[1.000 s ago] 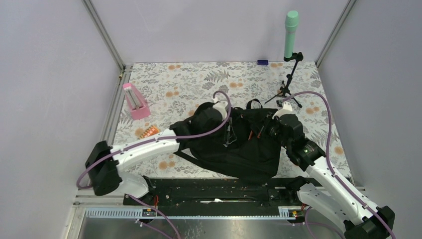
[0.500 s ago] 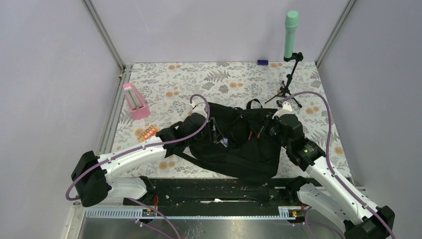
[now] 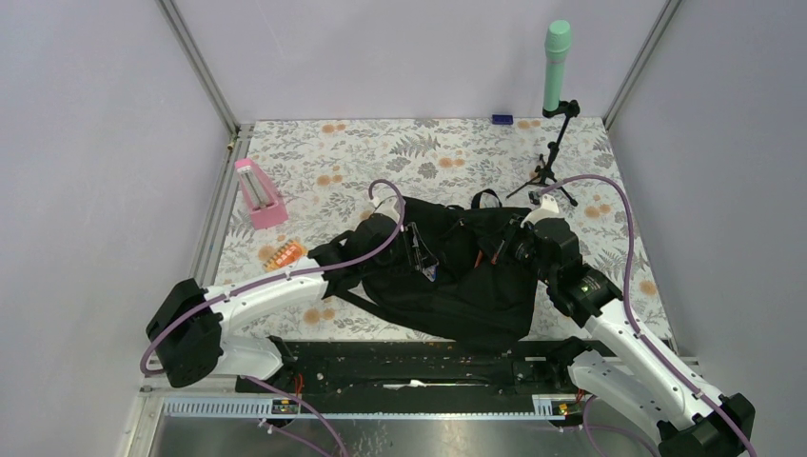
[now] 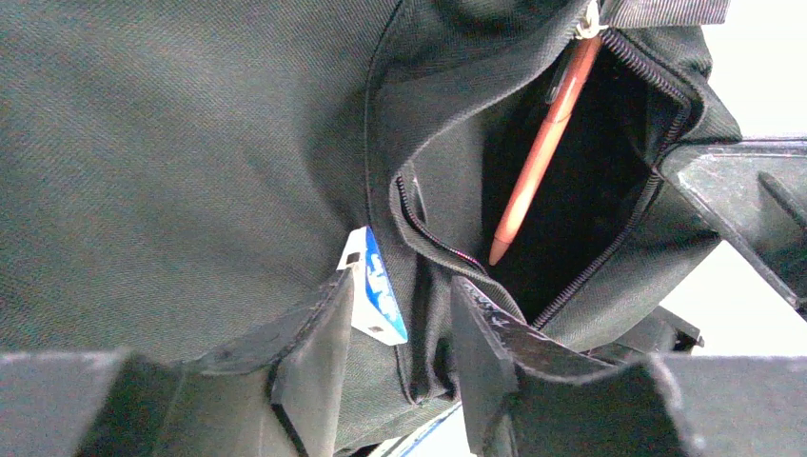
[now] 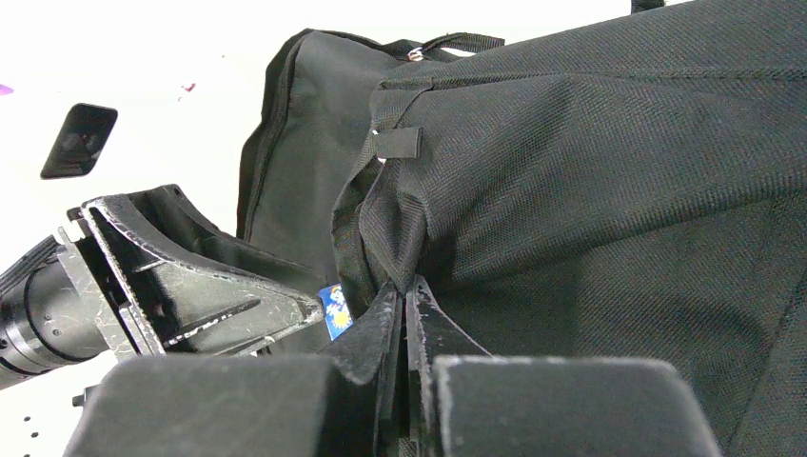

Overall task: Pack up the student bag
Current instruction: Pick up the personal item from the student bag.

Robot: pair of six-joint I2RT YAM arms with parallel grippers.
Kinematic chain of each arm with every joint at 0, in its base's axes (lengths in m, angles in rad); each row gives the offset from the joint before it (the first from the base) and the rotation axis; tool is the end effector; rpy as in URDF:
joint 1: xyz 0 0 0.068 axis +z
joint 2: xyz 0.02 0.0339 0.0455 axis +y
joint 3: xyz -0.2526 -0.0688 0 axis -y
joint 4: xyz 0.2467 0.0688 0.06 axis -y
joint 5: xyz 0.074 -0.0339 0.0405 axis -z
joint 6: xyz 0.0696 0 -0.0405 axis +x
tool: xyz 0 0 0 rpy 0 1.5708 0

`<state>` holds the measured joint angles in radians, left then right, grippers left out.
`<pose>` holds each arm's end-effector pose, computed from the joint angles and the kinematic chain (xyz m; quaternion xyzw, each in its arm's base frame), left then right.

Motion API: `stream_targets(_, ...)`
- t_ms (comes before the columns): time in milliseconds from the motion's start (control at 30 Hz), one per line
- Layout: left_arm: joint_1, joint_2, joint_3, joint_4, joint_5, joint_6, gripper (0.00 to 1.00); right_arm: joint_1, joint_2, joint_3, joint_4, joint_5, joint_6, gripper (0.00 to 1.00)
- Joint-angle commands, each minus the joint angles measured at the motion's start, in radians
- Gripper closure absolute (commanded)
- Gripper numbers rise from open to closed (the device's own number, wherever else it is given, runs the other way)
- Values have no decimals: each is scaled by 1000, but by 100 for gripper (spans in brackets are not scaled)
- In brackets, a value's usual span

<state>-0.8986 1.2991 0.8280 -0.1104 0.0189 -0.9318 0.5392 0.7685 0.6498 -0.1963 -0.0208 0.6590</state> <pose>0.1978 -0.2506 0.2195 -0.0101 0.8801 -0.3814 0.2828 0.1940 0.1178 0.2749 0.0423 0.8081 0.3382 0.4804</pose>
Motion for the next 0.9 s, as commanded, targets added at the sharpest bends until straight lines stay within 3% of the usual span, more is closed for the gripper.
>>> stream_targets(0, 4, 9, 9, 79, 46, -23, 58, 8, -21, 21, 115, -82, 35, 100)
stream_targets(433, -5, 55, 8, 80, 62, -63, 66, 8, -16, 19, 116, -79, 35, 100)
stream_targets(867, -7, -54, -83, 79, -65, -110, 97, 8, -19, 19, 116, -79, 34, 100)
